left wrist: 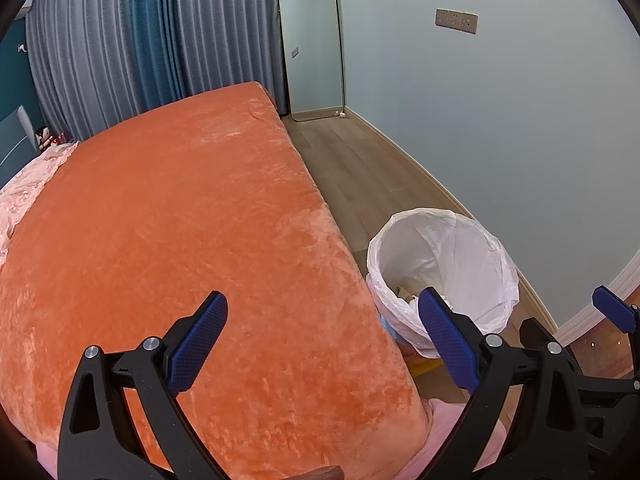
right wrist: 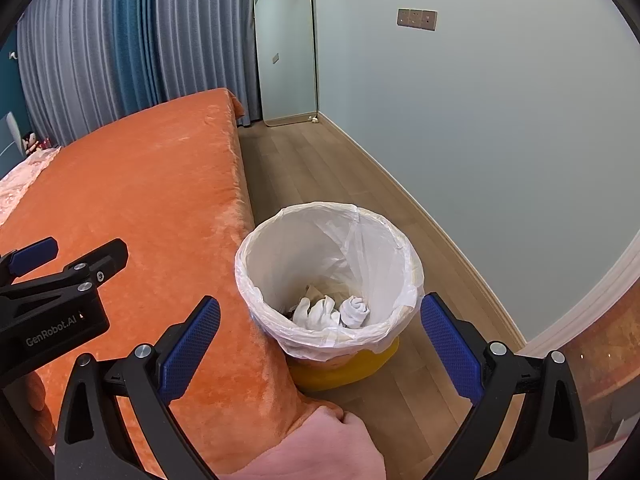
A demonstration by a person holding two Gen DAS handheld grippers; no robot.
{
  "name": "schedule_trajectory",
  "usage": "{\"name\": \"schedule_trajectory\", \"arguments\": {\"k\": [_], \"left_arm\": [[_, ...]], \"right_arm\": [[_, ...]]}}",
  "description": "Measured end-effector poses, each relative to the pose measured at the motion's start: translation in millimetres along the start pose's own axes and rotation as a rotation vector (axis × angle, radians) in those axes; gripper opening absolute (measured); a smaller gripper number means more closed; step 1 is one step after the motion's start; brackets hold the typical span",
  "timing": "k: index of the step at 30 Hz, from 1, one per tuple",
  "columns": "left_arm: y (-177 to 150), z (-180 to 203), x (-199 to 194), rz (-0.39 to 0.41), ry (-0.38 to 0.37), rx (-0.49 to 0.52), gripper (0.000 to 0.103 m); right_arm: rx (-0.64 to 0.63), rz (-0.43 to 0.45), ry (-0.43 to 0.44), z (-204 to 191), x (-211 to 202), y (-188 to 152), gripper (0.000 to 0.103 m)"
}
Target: Collect trash
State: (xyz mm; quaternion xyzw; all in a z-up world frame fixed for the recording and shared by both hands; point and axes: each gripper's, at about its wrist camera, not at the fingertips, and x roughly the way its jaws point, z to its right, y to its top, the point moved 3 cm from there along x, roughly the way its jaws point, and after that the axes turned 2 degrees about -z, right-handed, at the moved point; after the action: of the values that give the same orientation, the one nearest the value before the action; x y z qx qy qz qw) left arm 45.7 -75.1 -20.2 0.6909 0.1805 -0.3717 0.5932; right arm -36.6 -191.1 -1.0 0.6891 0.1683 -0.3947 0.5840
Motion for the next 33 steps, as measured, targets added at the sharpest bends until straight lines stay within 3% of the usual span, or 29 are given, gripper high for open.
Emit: {"name": "schedule_trajectory", "arguments": {"k": [33], "left_arm": [[2.3, 2.2, 1.1, 0.009, 0.005, 0.010, 0.092]], "right_arm": [[0.003, 0.002, -0.009, 8.8, 4.0, 1.4, 0.096]]}}
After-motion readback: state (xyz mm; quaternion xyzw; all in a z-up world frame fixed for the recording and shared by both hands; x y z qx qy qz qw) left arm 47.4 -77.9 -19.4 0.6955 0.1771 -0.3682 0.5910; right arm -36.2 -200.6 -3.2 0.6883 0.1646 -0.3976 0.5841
